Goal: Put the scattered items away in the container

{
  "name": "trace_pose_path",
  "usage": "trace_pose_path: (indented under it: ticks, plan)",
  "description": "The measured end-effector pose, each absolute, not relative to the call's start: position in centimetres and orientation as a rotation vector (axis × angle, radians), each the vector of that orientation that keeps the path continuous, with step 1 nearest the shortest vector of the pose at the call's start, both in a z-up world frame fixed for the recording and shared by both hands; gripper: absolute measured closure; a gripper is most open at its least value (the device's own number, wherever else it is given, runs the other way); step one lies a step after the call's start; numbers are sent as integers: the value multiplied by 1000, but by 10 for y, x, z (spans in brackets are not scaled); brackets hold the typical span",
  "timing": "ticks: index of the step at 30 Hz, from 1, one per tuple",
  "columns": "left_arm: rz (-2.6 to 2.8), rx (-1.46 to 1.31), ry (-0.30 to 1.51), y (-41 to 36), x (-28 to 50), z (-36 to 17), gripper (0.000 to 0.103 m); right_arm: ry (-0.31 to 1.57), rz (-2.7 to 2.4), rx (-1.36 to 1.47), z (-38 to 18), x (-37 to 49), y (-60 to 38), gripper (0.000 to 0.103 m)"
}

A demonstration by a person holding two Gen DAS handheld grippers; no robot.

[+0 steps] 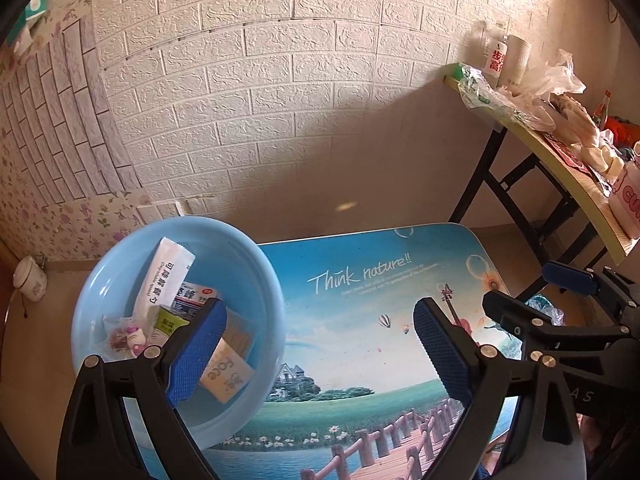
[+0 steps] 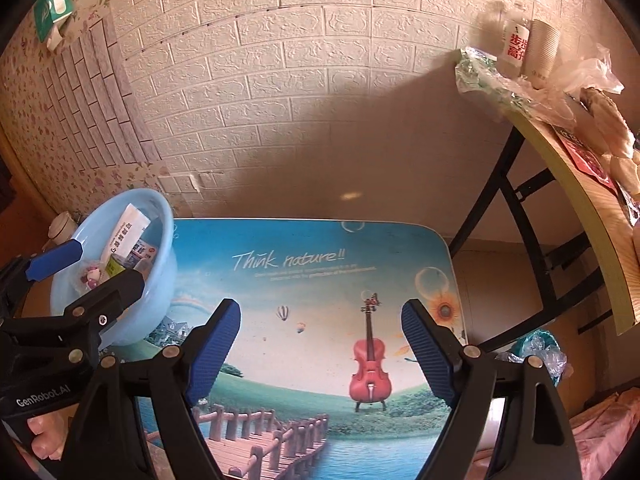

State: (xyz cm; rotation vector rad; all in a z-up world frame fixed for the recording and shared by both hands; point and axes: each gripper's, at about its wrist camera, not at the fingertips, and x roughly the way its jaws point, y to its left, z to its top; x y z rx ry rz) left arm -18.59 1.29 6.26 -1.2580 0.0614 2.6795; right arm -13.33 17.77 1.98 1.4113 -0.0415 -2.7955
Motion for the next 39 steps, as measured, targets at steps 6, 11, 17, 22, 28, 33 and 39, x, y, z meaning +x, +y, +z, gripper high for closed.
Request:
trace_pose_path:
  ticks: [6,11,17,22,28,33,39]
  plan:
    - [2674,-1267,61,17,-188,62,8,-48,-2807,1425,19,-136,189,19]
    - [2677,-1280,63,13,-188,61,6,-44,-2802,1422,18,-136,188,19]
    - [2690,-1304,40,2,-188,60,6,-39,-2795,1418,17,-136,179,19]
    - [2701,-1301,35,-6,-185,60,5,-23,-2791,1417,17,-134,172,19]
    - [2697,-1294,38,-10,-182,60,5,-16,-2788,1423,17,-132,169,19]
    - [2705,-1292,22,-15,-182,61,4,-3,-2786,1418,19,-132,166,19]
    - [2716,-1293,14,-21,-180,63,4,7,-2780,1410,21,-131,160,19]
